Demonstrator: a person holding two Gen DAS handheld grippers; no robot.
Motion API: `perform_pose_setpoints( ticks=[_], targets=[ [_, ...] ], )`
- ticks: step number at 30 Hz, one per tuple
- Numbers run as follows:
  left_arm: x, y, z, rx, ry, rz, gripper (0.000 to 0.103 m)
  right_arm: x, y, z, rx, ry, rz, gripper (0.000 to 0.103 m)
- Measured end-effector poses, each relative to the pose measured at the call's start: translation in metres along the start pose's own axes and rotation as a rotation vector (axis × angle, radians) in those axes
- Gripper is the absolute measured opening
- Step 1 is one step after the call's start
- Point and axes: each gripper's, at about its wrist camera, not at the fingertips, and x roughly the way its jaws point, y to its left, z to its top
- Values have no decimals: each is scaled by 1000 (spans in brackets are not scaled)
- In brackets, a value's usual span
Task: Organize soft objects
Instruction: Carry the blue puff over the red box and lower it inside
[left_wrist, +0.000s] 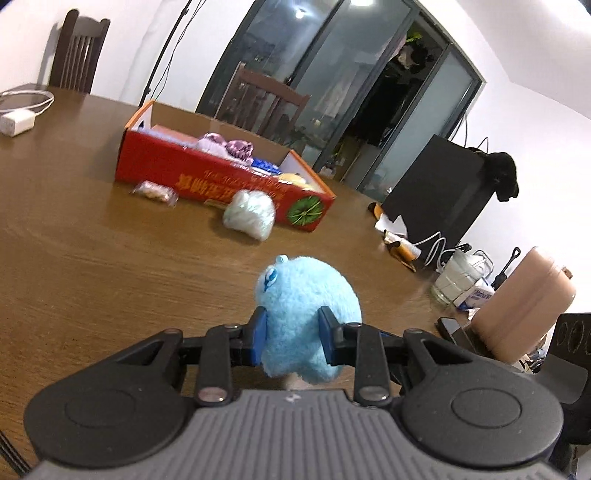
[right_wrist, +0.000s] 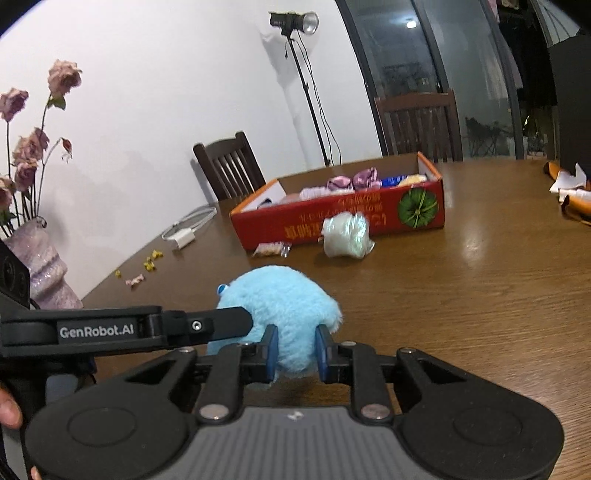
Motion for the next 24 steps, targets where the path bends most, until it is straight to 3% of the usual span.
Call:
perform_pose_setpoints(
  ticks=[3, 6, 13, 18, 24],
  targets=[
    [9, -9, 13, 23, -1, -10, 29, -3, -5, 4, 6, -21, -3, 20],
    [33, -18, 46, 58, -28, -39, 29, 1, -17, 25, -16, -67, -25, 20],
    [128, -18, 166, 42, -34, -97, 30, 51, -61, 140, -73, -140, -80, 20],
    [207, 10, 222, -6, 44, -20, 30, 139, -98, 209, -54, -43, -88, 20],
    [270, 48, 239, -24, 158, 73, 31, 234, -122, 230, -30, 68, -94, 21]
  ],
)
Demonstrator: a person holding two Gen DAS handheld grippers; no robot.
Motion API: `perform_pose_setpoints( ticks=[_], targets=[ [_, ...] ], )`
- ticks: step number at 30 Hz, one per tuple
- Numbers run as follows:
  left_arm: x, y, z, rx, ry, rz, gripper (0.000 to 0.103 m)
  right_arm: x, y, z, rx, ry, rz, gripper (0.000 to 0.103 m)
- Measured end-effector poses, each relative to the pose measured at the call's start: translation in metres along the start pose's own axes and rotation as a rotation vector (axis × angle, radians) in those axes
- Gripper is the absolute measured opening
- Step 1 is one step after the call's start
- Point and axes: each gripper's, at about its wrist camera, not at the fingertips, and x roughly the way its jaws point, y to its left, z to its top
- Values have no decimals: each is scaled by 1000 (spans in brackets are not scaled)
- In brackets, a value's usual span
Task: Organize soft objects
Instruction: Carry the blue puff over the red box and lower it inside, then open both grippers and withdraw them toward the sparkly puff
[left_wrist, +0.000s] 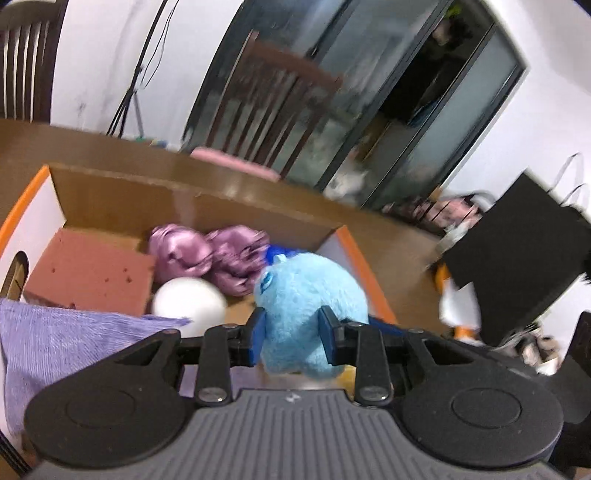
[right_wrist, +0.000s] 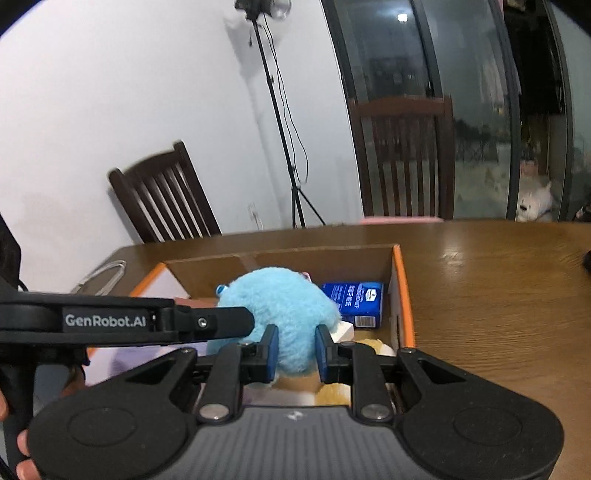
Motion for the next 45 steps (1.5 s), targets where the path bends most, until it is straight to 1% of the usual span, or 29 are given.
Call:
perform_pose_setpoints(
  ticks=[1, 3, 5, 8, 11, 13, 15, 17, 18, 19, 20, 22, 24, 26, 27, 28, 30, 32, 34, 36, 39, 42, 45],
  targets=[
    [4, 3, -1, 15, 12, 7, 34, 10, 0, 0, -9, 11, -7, 21],
    [7, 7, -3, 39, 34, 18, 44, 26, 3, -5, -43, 30, -32, 21],
    [4, 9, -7, 62, 27, 24, 46, 33, 8, -9, -63, 30, -52, 23],
    [-6, 12, -14, 100, -5, 64, 49, 40, 10, -15, -67, 45, -52, 24],
    [-22, 13, -20, 130, -34, 87, 51, 31, 8, -18, -78, 20, -55, 26],
    [-38, 12, -27, 138, -55, 109, 54, 14, 12, -20, -91, -15, -47, 34],
    [-55, 10, -33, 153, -85, 125, 56, -7, 19, -23, -106, -56, -34, 39],
    [-80, 5, -44, 171, -133, 142, 56, -28, 26, -27, -119, -83, -26, 41],
    [-93, 3, -51, 180, -162, 152, 58, -40, 31, -30, -131, -96, -22, 42],
    [-110, 1, -60, 185, -199, 168, 63, -53, 38, -36, -150, -109, -19, 45],
    [-127, -1, -71, 187, -234, 175, 65, -65, 43, -42, -165, -119, -18, 47],
    [-155, -6, -89, 196, -266, 169, 67, -92, 54, -57, -182, -136, -14, 55],
    [-185, -12, -112, 243, -278, 149, 67, -114, 65, -76, -210, -135, -15, 57],
    [-210, -19, -133, 294, -300, 169, 67, -135, 78, -97, -250, -124, -23, 57],
    [-221, -22, -142, 311, -310, 181, 69, -145, 82, -105, -256, -126, -22, 57],
    [-232, -24, -152, 321, -321, 191, 73, -156, 86, -114, -259, -130, -9, 57],
    [-250, -25, -171, 311, -327, 198, 74, -175, 92, -129, -247, -141, 15, 59],
    [-259, -25, -186, 298, -322, 204, 74, -190, 94, -141, -230, -148, 28, 59],
    [-267, -26, -200, 301, -318, 221, 75, -203, 98, -151, -229, -152, 21, 60],
    [-270, -25, -209, 295, -314, 242, 75, -213, 101, -157, -248, -153, 15, 60],
    [-276, -18, -217, 261, -303, 247, 75, -229, 105, -164, -260, -169, 8, 62],
    [-275, -14, -226, 235, -307, 268, 77, -236, 105, -169, -239, -180, 18, 66],
    [-272, -10, -240, 216, -303, 281, 77, -235, 105, -177, -213, -179, 20, 66]
  ],
)
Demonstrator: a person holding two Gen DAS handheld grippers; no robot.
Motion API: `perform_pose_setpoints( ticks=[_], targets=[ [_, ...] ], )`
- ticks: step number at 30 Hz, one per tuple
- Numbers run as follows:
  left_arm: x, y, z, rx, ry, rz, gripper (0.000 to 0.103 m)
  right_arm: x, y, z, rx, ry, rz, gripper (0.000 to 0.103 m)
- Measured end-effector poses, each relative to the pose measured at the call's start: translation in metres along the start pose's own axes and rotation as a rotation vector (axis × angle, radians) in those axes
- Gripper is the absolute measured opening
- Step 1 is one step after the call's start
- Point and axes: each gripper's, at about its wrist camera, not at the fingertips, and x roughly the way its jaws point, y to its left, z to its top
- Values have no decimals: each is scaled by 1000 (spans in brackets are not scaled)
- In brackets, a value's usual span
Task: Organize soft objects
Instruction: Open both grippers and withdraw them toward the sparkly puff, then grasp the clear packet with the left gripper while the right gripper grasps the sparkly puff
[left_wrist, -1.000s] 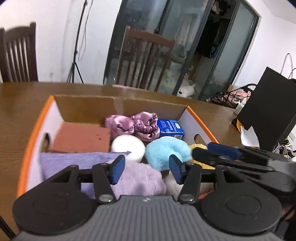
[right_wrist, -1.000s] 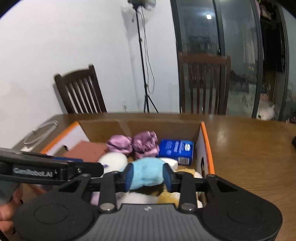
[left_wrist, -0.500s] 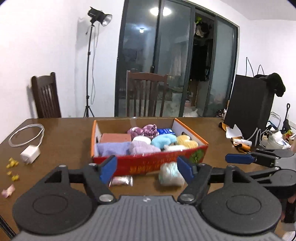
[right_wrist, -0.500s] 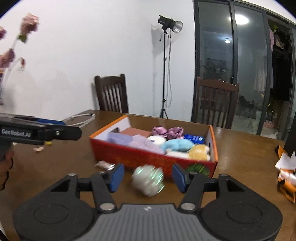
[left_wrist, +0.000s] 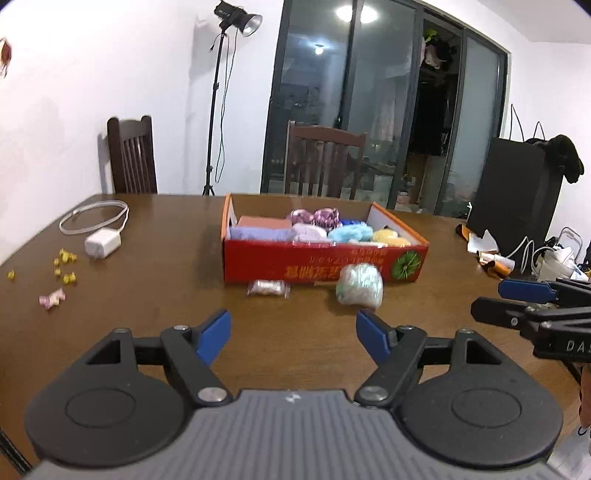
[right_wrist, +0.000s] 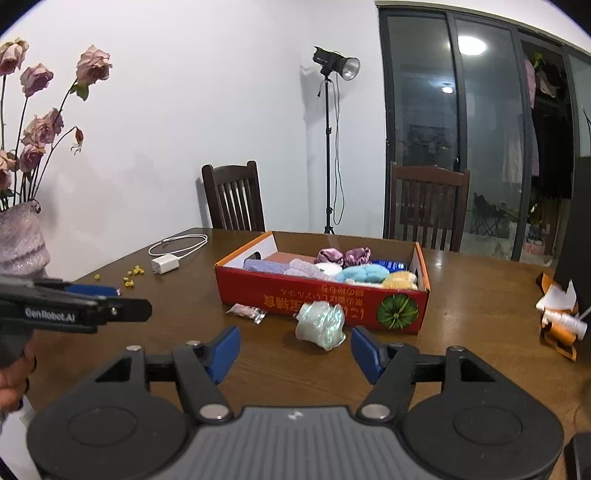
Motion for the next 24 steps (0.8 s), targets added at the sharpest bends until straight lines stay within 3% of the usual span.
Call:
perform_pose_setpoints(
  ticks=[10, 24],
  targets=[
    [38, 17, -13, 4, 53, 14, 77, 25, -10, -13, 49, 24, -56, 66],
    [193, 27, 26, 70, 149, 17, 74, 150, -24, 3, 84, 68, -77, 65]
  ],
)
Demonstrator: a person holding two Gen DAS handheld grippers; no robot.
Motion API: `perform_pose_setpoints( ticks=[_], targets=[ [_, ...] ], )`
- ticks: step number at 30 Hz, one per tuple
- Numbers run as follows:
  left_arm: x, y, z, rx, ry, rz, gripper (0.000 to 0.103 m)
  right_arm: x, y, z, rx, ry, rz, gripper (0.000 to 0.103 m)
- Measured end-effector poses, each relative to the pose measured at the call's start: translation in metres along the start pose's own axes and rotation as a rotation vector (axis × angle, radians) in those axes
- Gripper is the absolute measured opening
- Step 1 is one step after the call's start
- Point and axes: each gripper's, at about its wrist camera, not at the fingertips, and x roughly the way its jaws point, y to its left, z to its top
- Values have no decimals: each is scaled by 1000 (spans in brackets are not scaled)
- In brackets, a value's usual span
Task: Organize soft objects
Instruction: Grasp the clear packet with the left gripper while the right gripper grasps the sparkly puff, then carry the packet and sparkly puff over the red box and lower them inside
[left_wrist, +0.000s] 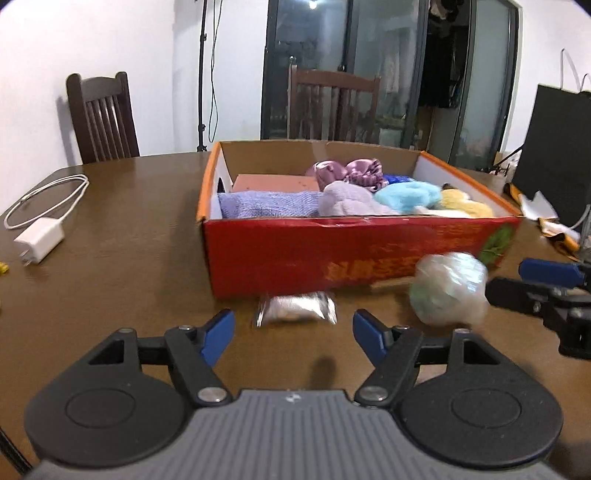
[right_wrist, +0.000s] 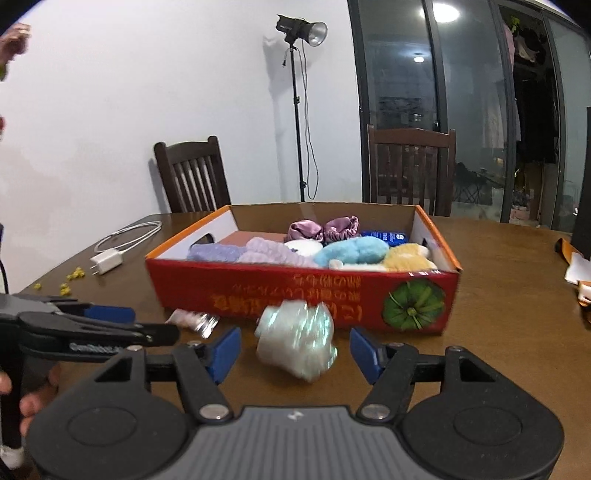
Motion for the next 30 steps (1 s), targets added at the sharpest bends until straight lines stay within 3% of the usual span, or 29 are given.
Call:
perform_pose_setpoints(
  ticks=[6, 16, 21, 26, 30],
  targets=[
    [28, -6, 0, 36, 17, 13, 68, 50, -9, 7, 55, 10, -18, 65],
    [31, 3, 4, -38, 5, -21, 44, 58, -11, -1, 65, 34, 18, 65],
    [25, 0, 0, -37, 4, -47, 43, 60, -4, -5, 27, 68, 31, 47],
    [14, -2, -6, -50, 8, -14, 42, 58, -11, -6, 63, 57, 53, 41],
    [-27, -8, -27, -110, 9, -78, 42, 36, -16, -13, 81, 48, -7, 41]
  ],
)
